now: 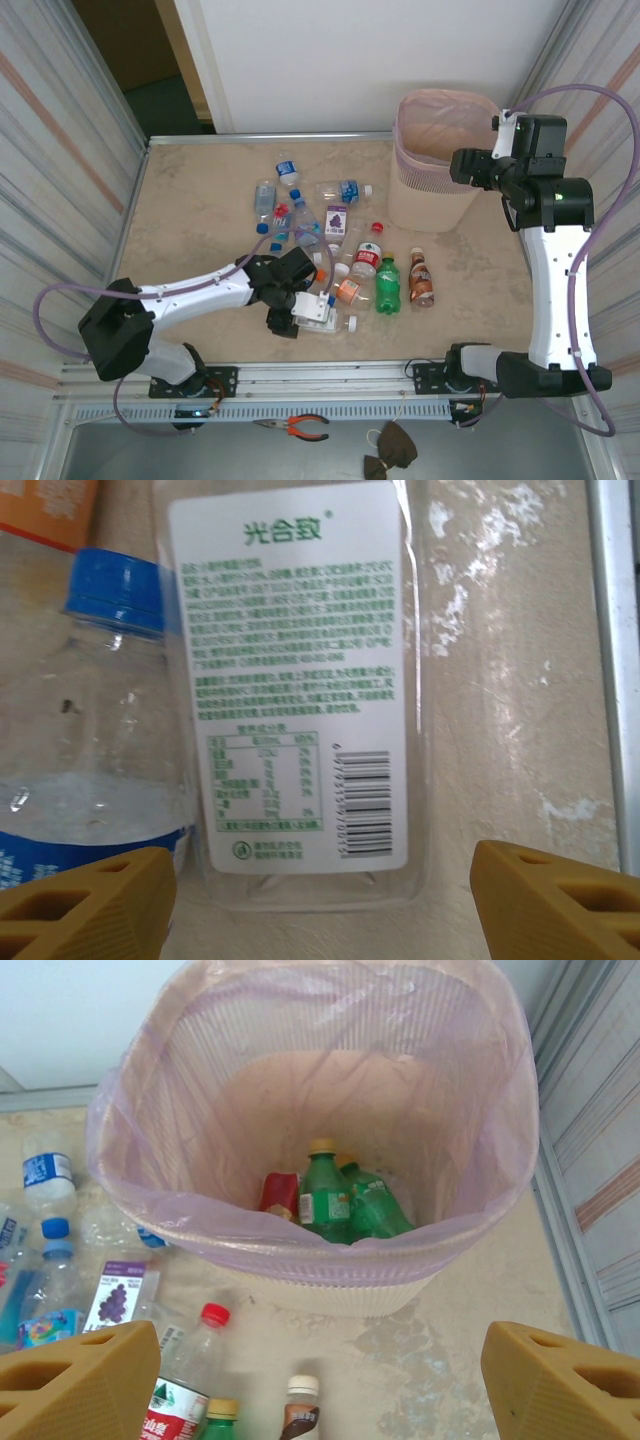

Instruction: Put the plastic bottles in the bin

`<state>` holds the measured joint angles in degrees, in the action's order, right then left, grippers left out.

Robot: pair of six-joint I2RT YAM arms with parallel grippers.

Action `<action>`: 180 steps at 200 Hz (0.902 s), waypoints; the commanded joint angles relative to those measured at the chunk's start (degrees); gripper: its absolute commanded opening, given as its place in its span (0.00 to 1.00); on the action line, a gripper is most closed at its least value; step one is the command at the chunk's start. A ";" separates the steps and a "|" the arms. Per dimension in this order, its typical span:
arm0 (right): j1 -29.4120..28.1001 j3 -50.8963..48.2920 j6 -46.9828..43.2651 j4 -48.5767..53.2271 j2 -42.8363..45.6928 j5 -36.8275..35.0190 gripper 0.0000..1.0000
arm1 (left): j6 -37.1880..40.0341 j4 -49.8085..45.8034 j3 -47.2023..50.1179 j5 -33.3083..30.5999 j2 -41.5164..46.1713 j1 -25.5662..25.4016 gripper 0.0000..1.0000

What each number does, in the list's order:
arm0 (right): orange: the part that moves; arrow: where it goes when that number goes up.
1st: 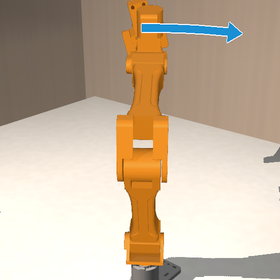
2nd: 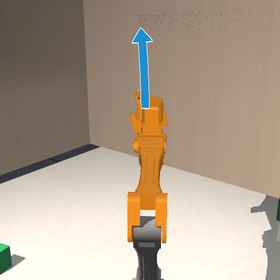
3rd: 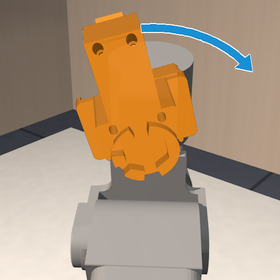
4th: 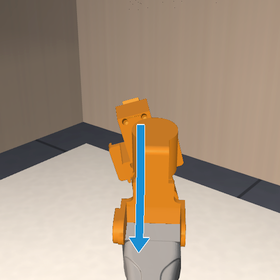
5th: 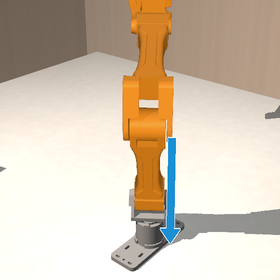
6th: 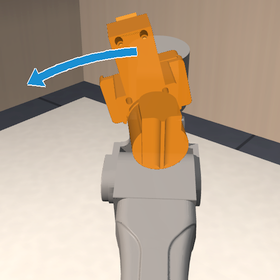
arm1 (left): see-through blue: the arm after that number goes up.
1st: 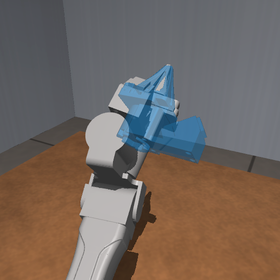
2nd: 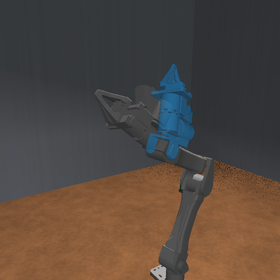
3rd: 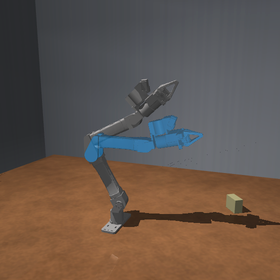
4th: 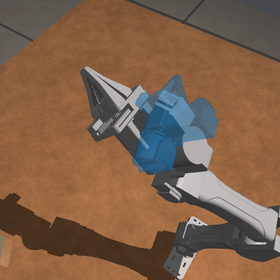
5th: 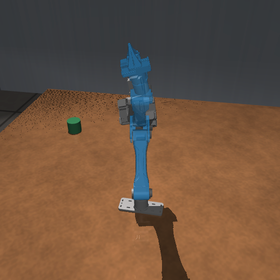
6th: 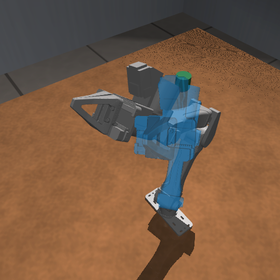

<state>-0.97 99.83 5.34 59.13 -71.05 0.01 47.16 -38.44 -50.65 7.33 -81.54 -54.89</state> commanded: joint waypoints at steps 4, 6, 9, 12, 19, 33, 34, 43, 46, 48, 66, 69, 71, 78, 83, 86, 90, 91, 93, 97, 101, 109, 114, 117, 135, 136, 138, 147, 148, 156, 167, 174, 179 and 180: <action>0.46 0.89 -0.68 -0.48 0.56 0.63 0.83 | -1.19 1.26 0.29 -0.75 -1.55 -0.31 0.78; 0.47 0.89 -0.68 -0.50 0.51 0.63 0.83 | -1.17 1.26 0.29 -0.70 -1.68 -0.30 0.78; 0.45 1.01 -0.73 -0.44 0.48 0.68 0.83 | -1.19 1.26 0.25 -0.60 -1.76 -0.30 0.79; 0.47 1.03 -0.63 -0.38 0.49 0.71 0.83 | -1.19 1.18 0.21 -0.52 -1.90 -0.31 0.78; 0.51 1.00 -0.74 -0.49 0.51 0.76 0.83 | -1.28 1.15 0.16 -0.17 -2.13 -0.36 0.79; 0.47 1.00 -0.75 -0.48 0.55 0.86 0.83 | -1.50 1.13 0.20 0.88 -2.52 -0.34 0.79; 0.55 0.99 -0.76 -0.49 0.56 0.86 0.83 | -1.52 1.06 0.16 0.95 -2.55 -0.36 0.79; 0.46 0.97 -0.71 -0.47 0.47 0.87 0.83 | -1.73 1.08 0.11 1.61 -2.84 -0.39 0.78; 0.45 0.97 -0.73 -0.47 0.50 0.90 0.83 | -1.85 1.03 0.18 1.79 -2.90 -0.39 0.78; 0.49 0.93 -0.72 -0.46 0.54 0.92 0.83 | -1.90 1.07 0.20 1.89 -2.92 -0.50 0.78; 0.46 0.96 -0.72 -0.47 0.51 0.99 0.83 | -2.49 1.39 0.29 2.05 -3.51 -0.70 0.78; 0.49 0.98 -0.72 -0.54 0.55 1.03 0.83 | -2.58 1.43 0.29 2.00 -3.60 -0.74 0.79; 0.52 0.91 -0.76 -0.56 0.51 1.08 0.83 | -2.64 1.48 0.29 2.03 -3.73 -0.74 0.79; 0.50 0.93 -0.68 -0.52 0.56 1.11 0.83 | -2.83 1.60 0.29 1.98 -4.03 -0.93 0.79; 0.50 0.97 -0.64 -0.57 0.56 1.22 0.83 | -3.00 1.74 0.25 1.86 -4.35 -1.05 0.79; 0.45 0.98 -0.65 -0.61 0.56 1.30 0.83 | -3.12 1.84 0.29 1.74 -4.42 -1.13 0.79; 0.45 0.91 -0.67 -0.61 0.55 1.35 0.83 | -3.21 1.94 0.29 1.80 -4.65 -1.27 0.79; 0.45 0.95 -0.64 -0.65 0.55 1.33 0.83 | -3.30 1.99 0.29 1.71 -4.67 -1.31 0.79; 0.45 0.97 -0.63 -0.68 0.49 1.33 0.83 | -3.41 2.08 0.29 1.72 -4.83 -1.37 0.79; 0.51 0.98 -0.70 -0.64 0.49 1.40 0.83 | -3.60 2.24 0.29 1.64 -5.06 -1.53 0.79; 0.45 0.91 -0.77 -0.61 0.54 1.41 0.83 | -3.77 2.38 0.25 1.70 -5.27 -1.65 0.79; 0.52 0.89 -0.69 -0.68 0.52 1.48 0.83 | -4.17 2.78 0.29 1.56 -5.60 -2.00 0.79; 0.49 0.89 -0.77 -0.66 0.51 1.48 0.83 | -4.45 3.07 0.29 1.46 -5.86 -2.24 0.79; 0.46 0.87 -0.75 -0.64 0.53 1.48 0.83 | -4.60 3.29 0.36 1.35 -5.95 -2.38 0.79; 0.51 0.81 -0.85 -0.60 0.49 1.54 0.83 | -5.84 4.38 0.64 0.78 -6.66 -3.17 0.79; 0.48 0.80 -0.86 -0.64 0.48 1.56 0.83 | -5.93 4.45 0.64 0.72 -6.73 -3.23 0.78; 0.45 0.83 -0.84 -0.68 0.54 1.57 0.83 | -6.02 4.56 0.64 0.68 -6.78 -3.39 0.78; 0.50 0.73 -0.97 -0.61 0.54 1.56 0.83 | -6.66 5.02 0.66 0.31 -7.12 -3.75 0.78; 0.47 0.72 -1.00 -0.61 0.51 1.57 0.83 | -6.78 5.07 0.74 0.31 -7.13 -3.78 0.78; 0.46 0.80 -1.02 -0.63 0.53 1.61 0.83 | -7.33 5.50 0.90 0.01 -7.36 -3.97 0.77; 0.48 0.83 -1.09 -0.61 0.52 1.57 0.83 | -8.18 5.98 1.21 -0.28 -7.50 -4.28 0.75; 0.46 0.85 -1.21 -0.61 0.55 1.53 0.83 | -8.49 6.28 1.38 -0.43 -7.50 -4.56 0.74; 0.45 0.89 -1.27 -0.68 0.55 1.57 0.83 | -8.72 6.38 1.55 -0.52 -7.51 -4.57 0.73; 0.49 0.89 -1.24 -0.64 0.55 1.57 0.83 | -8.73 6.37 1.58 -0.54 -7.50 -4.59 0.73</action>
<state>-0.97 99.85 5.32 59.11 -71.05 1.19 40.88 -33.15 -50.41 7.40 -88.40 -58.78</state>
